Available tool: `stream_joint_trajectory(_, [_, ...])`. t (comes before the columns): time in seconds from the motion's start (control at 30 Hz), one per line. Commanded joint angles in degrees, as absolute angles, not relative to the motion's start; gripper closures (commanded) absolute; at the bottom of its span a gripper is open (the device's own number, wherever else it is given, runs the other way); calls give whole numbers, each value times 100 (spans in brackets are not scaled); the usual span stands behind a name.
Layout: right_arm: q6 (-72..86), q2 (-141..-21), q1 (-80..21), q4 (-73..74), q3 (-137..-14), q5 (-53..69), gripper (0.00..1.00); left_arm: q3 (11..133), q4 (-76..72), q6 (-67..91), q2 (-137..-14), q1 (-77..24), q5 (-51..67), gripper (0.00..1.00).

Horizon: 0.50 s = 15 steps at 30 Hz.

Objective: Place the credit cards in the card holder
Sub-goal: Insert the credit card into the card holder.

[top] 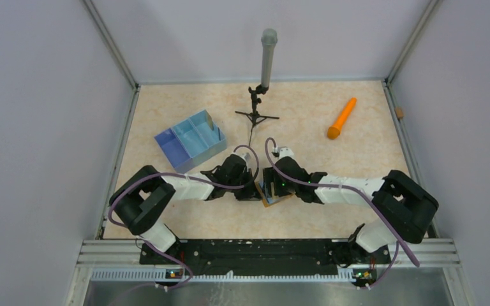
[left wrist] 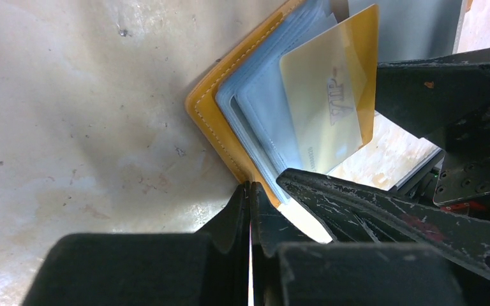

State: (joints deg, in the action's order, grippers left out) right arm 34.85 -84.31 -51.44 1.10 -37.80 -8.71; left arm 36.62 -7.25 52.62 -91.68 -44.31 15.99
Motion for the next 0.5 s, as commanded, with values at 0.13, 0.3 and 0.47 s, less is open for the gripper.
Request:
stream_joint_trajectory(0.13, [2919, -8550, -5147, -619, -3651, 376, 28, 3794, -326, 5006, -9395, -4413, 822, 100])
stream_joint_trajectory(0.3, [2548, -8523, -5144, -571, -3625, 717, 27, 3852, -285, 4839, -9346, -4388, 622, 100])
stream_joint_trajectory(0.47, [2100, -8359, -5143, -335, -3646, 837, 31, 3939, -150, 4623, -9279, -4321, 367, 100])
